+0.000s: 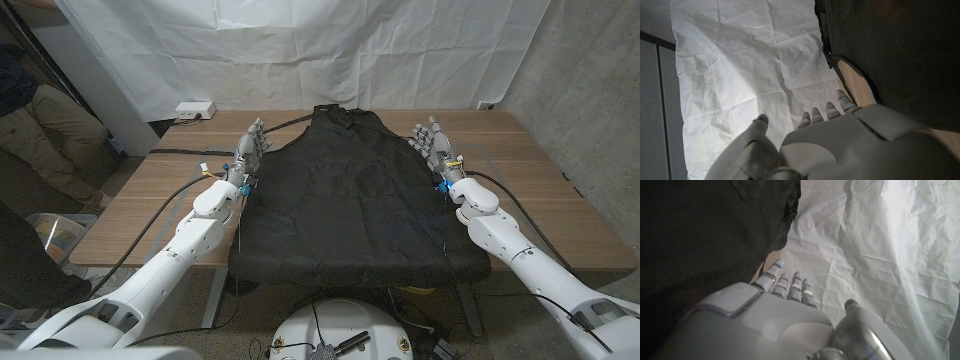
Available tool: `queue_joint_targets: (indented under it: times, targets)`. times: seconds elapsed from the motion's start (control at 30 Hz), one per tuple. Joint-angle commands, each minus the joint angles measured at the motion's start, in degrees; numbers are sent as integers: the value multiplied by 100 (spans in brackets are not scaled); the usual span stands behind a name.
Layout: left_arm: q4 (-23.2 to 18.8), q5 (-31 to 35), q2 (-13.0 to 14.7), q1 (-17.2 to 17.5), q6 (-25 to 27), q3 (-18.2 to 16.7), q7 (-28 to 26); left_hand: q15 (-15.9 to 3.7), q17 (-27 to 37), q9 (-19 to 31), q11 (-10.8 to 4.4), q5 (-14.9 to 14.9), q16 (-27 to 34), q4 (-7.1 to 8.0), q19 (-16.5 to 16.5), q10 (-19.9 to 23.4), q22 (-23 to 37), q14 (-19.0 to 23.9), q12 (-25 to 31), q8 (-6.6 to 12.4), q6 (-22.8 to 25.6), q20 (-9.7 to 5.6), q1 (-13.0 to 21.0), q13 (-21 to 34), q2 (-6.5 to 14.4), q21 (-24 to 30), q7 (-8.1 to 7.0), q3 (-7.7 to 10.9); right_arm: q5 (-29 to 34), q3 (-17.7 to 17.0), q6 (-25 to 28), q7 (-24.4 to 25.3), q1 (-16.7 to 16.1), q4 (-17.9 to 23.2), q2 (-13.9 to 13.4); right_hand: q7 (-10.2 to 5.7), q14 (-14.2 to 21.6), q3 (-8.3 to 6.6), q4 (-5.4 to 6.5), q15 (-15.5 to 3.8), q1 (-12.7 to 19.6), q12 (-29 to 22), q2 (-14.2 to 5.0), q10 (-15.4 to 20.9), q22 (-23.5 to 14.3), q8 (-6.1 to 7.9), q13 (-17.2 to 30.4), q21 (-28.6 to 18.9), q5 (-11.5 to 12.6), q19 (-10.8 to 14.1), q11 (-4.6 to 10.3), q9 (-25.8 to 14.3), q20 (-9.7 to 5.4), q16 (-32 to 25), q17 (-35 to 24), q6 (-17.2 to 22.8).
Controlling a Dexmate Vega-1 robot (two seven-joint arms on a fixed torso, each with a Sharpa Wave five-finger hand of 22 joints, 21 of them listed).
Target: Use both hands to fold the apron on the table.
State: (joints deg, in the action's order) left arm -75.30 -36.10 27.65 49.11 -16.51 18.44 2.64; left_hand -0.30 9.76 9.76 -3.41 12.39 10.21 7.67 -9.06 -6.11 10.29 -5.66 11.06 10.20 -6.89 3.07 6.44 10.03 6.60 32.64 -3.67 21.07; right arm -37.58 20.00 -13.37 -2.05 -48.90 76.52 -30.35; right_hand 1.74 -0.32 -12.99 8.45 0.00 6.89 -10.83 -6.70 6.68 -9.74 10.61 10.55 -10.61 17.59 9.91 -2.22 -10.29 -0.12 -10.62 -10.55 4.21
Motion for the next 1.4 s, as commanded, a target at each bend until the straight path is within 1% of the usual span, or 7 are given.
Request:
queue_joint_targets:
  times: [0.03,0.23,0.3,0.37,0.47,0.9,1.4]
  targets:
    - [-267,842,-417,300,455,-681,234,9,23,14,1,34,44,-4,-14,-32,12,-42,26,27,-41,3,51,25,23,29,10,43,119,-505,379,-14,-317,545,-23,-6,-50,-42,-4,4,39,-26,-158,29,-8,26,26,-37,32,52,-21,-19,2,-25,-9,30]
    - [-585,1540,-441,402,715,-866,136,4,23,14,6,38,36,-4,-10,-50,12,-59,18,26,-38,-3,53,26,39,20,-1,52,246,-700,352,22,-444,640,82,-5,-50,-43,-2,7,30,-26,-154,30,-8,26,26,-37,29,51,-20,-20,4,-26,-10,30]
    - [-792,1931,-320,413,937,-834,51,3,23,14,7,39,25,-5,-13,-55,12,-87,16,24,-41,-7,54,26,46,13,-6,56,296,-770,373,81,-504,728,85,-6,-48,-44,-2,12,28,-26,-153,28,-8,28,26,-37,29,50,-21,-20,2,-27,-10,34]
    - [-851,2089,-321,418,1025,-860,71,4,23,14,3,40,22,-5,-28,-70,12,-97,10,21,-48,-8,55,26,50,4,-7,59,330,-809,402,88,-525,760,104,-3,-48,-45,-2,10,27,-27,-153,31,-8,28,26,-38,29,51,-22,-20,1,-27,-10,33]
    - [-1102,2614,-148,411,1406,-772,-9,5,23,14,7,41,17,-6,-57,-95,13,-115,1,17,-58,-13,57,26,58,-15,-12,65,390,-880,438,147,-576,844,126,-2,-50,-46,-2,11,24,-29,-152,34,-8,28,26,-37,28,47,-15,-20,4,-27,-10,33]
    - [-1567,3524,-58,599,1993,-830,-136,8,27,15,-19,45,-17,-4,-314,-165,17,-278,-15,7,-94,-43,52,27,84,-153,-27,85,589,-1047,440,244,-664,992,261,3,-35,-54,-3,7,16,-29,-152,36,-8,30,25,-39,26,52,-16,-20,2,-32,-9,38]
    - [-2002,4519,306,794,2402,-634,-154,-65,25,14,1,47,-24,-11,-352,-134,20,-403,6,37,-2,-104,67,26,130,-208,-140,126,791,-1157,528,473,-832,1301,307,3,-40,-71,-6,7,10,-32,-157,42,-8,30,25,-41,24,54,-13,-19,-8,-30,-7,39]
